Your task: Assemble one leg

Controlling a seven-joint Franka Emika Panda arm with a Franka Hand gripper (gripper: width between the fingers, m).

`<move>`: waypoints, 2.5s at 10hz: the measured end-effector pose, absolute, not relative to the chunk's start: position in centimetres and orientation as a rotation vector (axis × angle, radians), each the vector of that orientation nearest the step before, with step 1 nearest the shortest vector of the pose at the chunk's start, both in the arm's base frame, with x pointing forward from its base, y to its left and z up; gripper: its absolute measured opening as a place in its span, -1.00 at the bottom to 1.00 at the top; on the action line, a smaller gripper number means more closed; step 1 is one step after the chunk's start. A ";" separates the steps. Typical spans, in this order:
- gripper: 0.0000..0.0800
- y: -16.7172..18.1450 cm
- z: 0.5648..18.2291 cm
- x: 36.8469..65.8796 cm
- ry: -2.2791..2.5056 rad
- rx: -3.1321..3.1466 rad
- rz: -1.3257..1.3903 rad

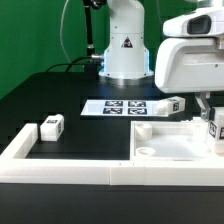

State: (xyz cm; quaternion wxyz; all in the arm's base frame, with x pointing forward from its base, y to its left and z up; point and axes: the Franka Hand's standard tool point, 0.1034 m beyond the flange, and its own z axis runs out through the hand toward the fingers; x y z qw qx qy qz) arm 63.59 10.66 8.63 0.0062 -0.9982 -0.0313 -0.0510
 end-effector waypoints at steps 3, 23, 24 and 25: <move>-0.29 10.8 8.5 63.7 0.490 -3.036 -0.177; 0.62 11.7 8.1 63.5 -0.336 -3.144 -0.203; 0.62 11.9 8.2 63.5 -0.420 -3.136 -0.204; 0.62 11.8 8.4 63.6 -0.456 -3.133 -0.203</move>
Offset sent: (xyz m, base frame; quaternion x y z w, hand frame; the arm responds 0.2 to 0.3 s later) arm -0.0144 0.0048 -0.0174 0.0296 -0.0013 0.3557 0.9341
